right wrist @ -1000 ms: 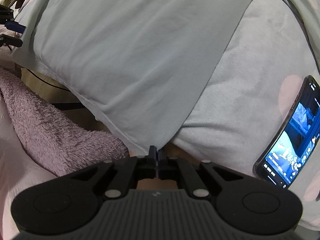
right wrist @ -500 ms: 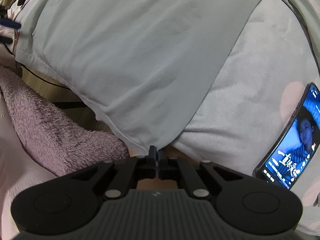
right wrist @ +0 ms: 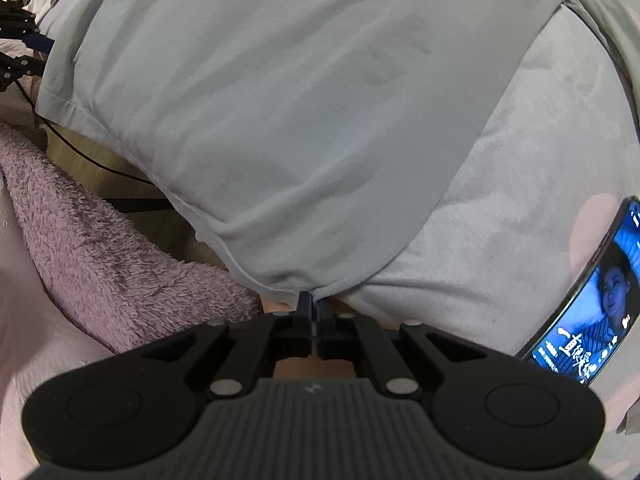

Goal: Fold clothes

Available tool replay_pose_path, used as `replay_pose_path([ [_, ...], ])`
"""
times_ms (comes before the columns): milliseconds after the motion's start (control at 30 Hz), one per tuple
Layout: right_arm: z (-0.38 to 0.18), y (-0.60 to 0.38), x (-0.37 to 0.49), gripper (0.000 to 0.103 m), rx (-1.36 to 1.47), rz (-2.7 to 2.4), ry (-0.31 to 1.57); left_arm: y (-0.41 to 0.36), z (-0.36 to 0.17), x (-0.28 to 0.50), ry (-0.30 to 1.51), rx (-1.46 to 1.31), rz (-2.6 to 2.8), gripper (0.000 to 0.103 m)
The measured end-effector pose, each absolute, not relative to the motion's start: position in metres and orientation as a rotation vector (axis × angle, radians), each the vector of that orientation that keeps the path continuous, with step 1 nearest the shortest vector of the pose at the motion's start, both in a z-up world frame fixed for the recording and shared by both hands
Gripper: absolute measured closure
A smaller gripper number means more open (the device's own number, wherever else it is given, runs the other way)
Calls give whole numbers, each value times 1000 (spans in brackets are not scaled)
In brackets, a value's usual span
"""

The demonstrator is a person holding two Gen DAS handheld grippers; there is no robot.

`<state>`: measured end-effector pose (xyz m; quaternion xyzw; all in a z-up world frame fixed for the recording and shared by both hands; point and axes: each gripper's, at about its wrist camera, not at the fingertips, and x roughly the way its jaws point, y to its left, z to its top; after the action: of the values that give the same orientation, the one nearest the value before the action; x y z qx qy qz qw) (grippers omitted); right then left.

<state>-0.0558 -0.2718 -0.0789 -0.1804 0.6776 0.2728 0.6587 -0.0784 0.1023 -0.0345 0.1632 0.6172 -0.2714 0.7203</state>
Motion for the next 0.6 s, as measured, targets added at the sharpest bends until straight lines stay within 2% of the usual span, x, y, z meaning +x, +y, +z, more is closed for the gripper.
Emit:
replay_pose_path([
  [433, -81, -269, -57, 100, -400, 607, 1530, 81, -40, -88, 1299, 413, -602, 76],
  [467, -81, -269, -57, 100, -400, 607, 1529, 80, -39, -88, 1299, 406, -607, 77],
  [600, -78, -269, -56, 100, -403, 609, 1527, 79, -36, -89, 1288, 405, -611, 95],
])
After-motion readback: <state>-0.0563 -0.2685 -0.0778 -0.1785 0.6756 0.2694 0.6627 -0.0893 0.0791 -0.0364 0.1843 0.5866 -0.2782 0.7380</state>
